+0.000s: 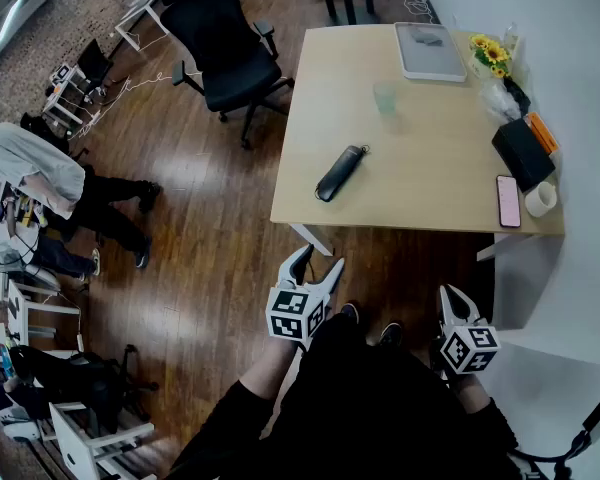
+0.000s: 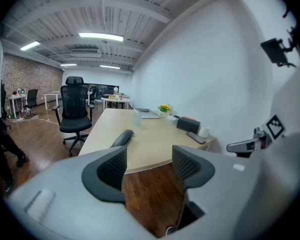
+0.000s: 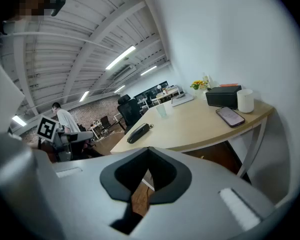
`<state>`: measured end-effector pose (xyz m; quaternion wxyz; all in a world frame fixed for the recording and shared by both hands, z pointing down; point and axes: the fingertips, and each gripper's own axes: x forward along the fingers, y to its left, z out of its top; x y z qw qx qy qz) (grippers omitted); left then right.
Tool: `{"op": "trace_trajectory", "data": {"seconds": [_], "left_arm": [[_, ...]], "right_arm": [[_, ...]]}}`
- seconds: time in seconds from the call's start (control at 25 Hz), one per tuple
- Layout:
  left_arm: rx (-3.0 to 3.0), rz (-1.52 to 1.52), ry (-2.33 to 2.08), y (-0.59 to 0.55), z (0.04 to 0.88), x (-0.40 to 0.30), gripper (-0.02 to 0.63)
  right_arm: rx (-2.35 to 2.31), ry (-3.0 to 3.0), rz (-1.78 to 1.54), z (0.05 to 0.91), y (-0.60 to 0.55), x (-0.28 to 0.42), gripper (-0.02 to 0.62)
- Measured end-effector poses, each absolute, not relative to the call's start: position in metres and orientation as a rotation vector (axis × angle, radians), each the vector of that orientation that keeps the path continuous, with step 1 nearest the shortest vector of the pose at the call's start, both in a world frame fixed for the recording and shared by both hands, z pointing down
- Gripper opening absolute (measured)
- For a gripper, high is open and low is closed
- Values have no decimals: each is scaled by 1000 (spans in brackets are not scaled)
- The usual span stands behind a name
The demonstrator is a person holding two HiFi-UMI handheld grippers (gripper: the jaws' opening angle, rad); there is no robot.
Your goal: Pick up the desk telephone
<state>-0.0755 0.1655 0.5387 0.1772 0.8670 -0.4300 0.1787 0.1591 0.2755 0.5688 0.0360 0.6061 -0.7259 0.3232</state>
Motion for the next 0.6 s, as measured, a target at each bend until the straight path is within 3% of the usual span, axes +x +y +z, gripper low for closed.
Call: {"op": "trace_trajectory", "data": {"seconds": [0.2, 0.6], "left_arm": [[2439, 728, -1233, 65, 574, -73, 270], [2375, 945, -831, -89, 664, -30, 287]], "right_arm": [[1856, -2237, 989, 573, 239, 158, 1], [1940, -2059, 952, 566, 121, 156, 0]]}}
